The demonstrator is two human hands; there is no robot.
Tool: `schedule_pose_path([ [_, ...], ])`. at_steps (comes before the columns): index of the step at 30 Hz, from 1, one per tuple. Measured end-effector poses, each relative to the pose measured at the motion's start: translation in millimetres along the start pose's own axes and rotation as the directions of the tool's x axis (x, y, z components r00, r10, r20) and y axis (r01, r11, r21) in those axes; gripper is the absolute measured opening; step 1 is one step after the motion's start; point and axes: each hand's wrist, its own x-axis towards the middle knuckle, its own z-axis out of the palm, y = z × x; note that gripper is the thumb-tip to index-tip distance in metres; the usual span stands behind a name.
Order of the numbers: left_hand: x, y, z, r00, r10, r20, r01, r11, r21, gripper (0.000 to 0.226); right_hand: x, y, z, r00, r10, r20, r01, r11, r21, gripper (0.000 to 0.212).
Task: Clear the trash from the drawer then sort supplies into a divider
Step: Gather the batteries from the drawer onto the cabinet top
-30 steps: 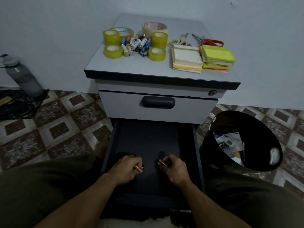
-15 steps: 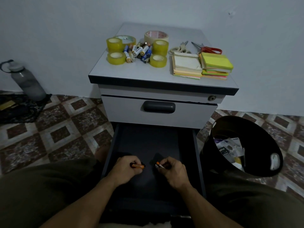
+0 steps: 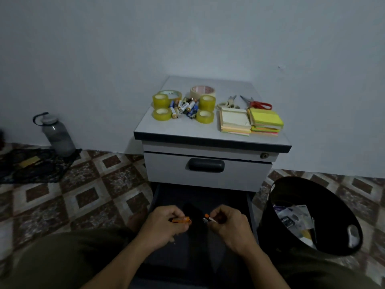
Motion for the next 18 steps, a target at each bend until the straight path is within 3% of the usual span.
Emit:
schedule_pose_path([
  [10, -8, 121, -73, 0.952, 0.180, -0.248, -0.197, 0.979, -0.045, 0.012, 16, -105, -80, 0.967, -0.228, -0.115, 0.224, 0.973, -0.047, 0.011],
  [18, 70, 208, -127, 0.866, 0.246, -0.435, -0.222, 0.969, 0.105, 0.017, 116, -189, -135, 0.916, -0.344, -0.206, 0.308, 0.933, -0.187, 0.015],
])
